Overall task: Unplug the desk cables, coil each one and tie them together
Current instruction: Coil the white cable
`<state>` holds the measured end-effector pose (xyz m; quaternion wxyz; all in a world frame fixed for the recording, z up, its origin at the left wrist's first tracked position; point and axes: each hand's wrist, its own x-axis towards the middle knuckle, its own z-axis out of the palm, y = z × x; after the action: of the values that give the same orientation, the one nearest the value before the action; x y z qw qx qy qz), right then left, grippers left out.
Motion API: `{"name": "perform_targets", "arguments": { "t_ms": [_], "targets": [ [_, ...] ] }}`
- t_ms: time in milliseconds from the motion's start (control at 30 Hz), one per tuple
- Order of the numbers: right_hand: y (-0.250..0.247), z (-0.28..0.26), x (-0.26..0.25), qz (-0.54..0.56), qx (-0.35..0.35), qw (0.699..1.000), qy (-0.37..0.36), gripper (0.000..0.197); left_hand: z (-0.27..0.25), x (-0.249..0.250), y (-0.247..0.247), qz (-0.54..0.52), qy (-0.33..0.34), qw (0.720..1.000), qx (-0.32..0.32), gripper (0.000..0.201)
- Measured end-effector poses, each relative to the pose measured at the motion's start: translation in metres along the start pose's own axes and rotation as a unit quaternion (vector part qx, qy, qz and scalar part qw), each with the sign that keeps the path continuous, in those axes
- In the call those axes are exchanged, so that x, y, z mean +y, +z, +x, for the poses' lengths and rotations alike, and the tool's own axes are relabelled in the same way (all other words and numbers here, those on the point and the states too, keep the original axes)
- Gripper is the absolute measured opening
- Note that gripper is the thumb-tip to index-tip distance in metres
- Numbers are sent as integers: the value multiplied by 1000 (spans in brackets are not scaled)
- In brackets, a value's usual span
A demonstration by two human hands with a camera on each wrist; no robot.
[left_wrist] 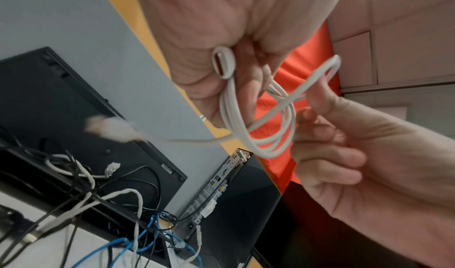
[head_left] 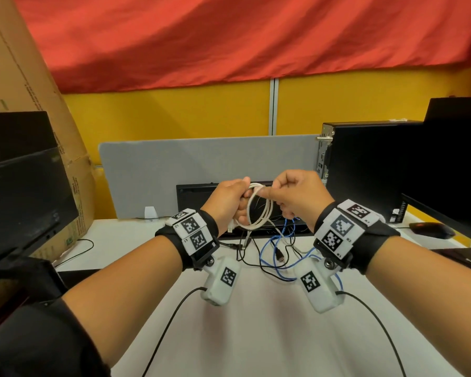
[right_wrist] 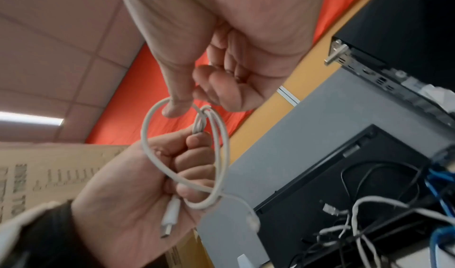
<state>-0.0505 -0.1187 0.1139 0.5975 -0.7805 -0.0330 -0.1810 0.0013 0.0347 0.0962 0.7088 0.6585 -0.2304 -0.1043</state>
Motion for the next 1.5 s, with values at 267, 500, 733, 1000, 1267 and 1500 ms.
{"name": "perform_targets", "arguments": {
  "t_ms": [267, 500, 733, 1000, 1267, 1500],
  "targets": [
    [0, -2, -14, 263, -96, 935, 218, 44, 7, -5, 1, 79, 38, 995, 46, 39],
    [8, -5, -16, 289, -74, 925, 234, 21, 6, -5, 2, 134, 45, 989, 37, 31],
    [9, -2, -17, 252, -56, 937, 234, 22, 8, -5, -9, 155, 38, 985, 60, 33],
    [-13, 5, -15, -267, -45, 963, -11, 18, 11, 0, -25, 172, 18, 980, 101, 36],
    [-29, 21, 13, -501, 13, 835, -227, 18, 2, 6, -7, -75, -23, 997, 22, 36],
    [-13, 15, 28, -214, 64, 966, -132, 16, 4, 8, 15, -215, 2, 977, 10, 37]
  ]
}}
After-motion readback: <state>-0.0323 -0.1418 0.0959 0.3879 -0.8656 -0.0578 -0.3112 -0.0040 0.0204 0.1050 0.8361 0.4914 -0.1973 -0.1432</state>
